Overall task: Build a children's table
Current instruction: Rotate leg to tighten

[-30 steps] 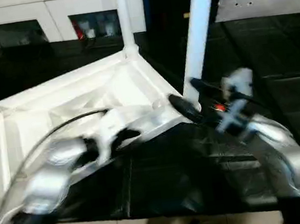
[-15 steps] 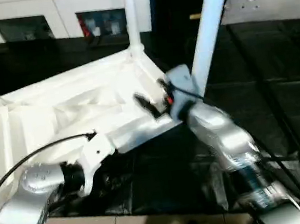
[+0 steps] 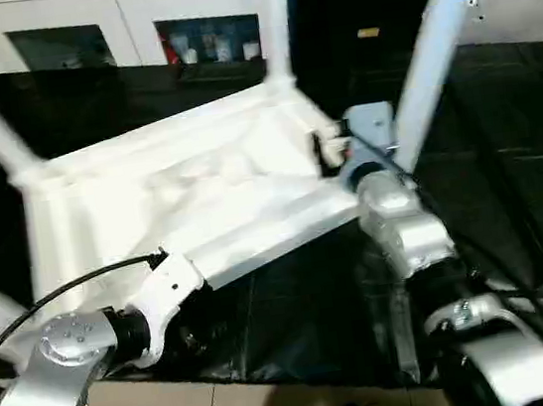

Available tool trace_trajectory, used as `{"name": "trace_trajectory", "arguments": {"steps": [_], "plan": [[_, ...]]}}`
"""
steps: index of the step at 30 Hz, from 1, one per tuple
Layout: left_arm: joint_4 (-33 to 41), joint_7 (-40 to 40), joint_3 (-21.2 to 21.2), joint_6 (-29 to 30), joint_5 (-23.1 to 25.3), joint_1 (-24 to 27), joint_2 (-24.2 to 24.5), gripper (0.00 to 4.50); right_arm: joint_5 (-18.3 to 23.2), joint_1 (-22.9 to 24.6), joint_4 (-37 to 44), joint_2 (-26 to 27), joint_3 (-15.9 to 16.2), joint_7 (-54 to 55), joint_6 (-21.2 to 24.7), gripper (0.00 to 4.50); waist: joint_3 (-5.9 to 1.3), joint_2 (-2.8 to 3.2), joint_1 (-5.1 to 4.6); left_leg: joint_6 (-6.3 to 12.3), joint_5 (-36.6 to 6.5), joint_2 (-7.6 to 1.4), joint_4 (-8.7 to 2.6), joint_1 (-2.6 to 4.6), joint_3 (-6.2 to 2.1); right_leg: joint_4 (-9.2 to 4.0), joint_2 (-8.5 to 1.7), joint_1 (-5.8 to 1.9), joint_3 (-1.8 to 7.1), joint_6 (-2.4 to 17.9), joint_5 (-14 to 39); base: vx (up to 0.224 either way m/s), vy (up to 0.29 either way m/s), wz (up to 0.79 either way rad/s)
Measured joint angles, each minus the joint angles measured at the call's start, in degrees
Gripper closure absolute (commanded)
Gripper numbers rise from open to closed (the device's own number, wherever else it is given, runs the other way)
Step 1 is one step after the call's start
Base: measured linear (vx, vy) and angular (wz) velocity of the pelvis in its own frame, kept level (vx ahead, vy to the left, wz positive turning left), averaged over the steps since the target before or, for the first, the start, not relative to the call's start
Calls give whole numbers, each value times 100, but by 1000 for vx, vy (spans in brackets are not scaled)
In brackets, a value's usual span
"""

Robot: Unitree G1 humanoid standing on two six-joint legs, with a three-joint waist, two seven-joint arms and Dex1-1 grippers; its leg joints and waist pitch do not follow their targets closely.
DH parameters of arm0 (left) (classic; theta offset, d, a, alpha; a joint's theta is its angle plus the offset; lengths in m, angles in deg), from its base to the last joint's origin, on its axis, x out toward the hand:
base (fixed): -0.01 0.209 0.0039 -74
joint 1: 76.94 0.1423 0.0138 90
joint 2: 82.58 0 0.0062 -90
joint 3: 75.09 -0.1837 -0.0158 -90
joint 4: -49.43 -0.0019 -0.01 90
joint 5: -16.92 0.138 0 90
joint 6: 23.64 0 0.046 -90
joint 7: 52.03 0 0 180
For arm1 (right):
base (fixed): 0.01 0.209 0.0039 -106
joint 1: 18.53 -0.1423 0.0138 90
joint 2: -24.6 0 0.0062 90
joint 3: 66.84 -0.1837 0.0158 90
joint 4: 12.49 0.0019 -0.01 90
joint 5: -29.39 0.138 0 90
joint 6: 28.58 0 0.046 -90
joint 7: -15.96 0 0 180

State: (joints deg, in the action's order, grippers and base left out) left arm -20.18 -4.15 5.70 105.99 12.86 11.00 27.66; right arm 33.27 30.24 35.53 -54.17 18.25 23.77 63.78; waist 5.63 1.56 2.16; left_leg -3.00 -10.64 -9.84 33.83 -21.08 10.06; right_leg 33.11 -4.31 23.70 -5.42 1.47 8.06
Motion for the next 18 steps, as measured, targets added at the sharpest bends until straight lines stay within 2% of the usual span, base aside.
{"name": "trace_trajectory", "arguments": {"steps": [3, 7, 12, 16, 18], "plan": [[-247, -157, -42, -228, 152, -14, -73, 105, -3, -36, -302, -324, -260, 144, -138, 0, 0, -1, 2, 3, 2, -2, 16, -3, 1, -1, -2, -23, 5, -9, 5, 0, 0, 0], [-549, -482, -65, -422, 179, -249, -429, 105, 4, -35, -640, -780, -376, 184, -314, 0, 1, 1, -7, 7, 2, -1, 39, -14, 0, -1, -8, -30, 5, -11, 6, 0, 0, 0], [-718, -824, -69, -923, 300, -294, -554, 105, -6, -36, -940, -1443, -548, 98, -498, 0, 0, 1, -21, 11, 2, -4, 39, -33, -1, 1, -7, -16, 1, -19, 11, 0, 0, 0], [-727, -873, -39, -1249, 313, -95, -567, 105, -23, -37, -1025, -1808, -695, 8, -641, 0, 0, 1, -67, 24, -6, -7, 38, -48, -1, 4, -2, 4, 1, -25, 16, 0, 0, 0], [-695, -868, 176, -1382, 151, 208, -631, 105, -45, 4, -1025, -1917, -695, -134, -741, 0, 0, 1, -128, 27, -7, -8, 38, -74, 0, 4, -1, 26, 1, -19, 12, 0, 0, 0]]}}
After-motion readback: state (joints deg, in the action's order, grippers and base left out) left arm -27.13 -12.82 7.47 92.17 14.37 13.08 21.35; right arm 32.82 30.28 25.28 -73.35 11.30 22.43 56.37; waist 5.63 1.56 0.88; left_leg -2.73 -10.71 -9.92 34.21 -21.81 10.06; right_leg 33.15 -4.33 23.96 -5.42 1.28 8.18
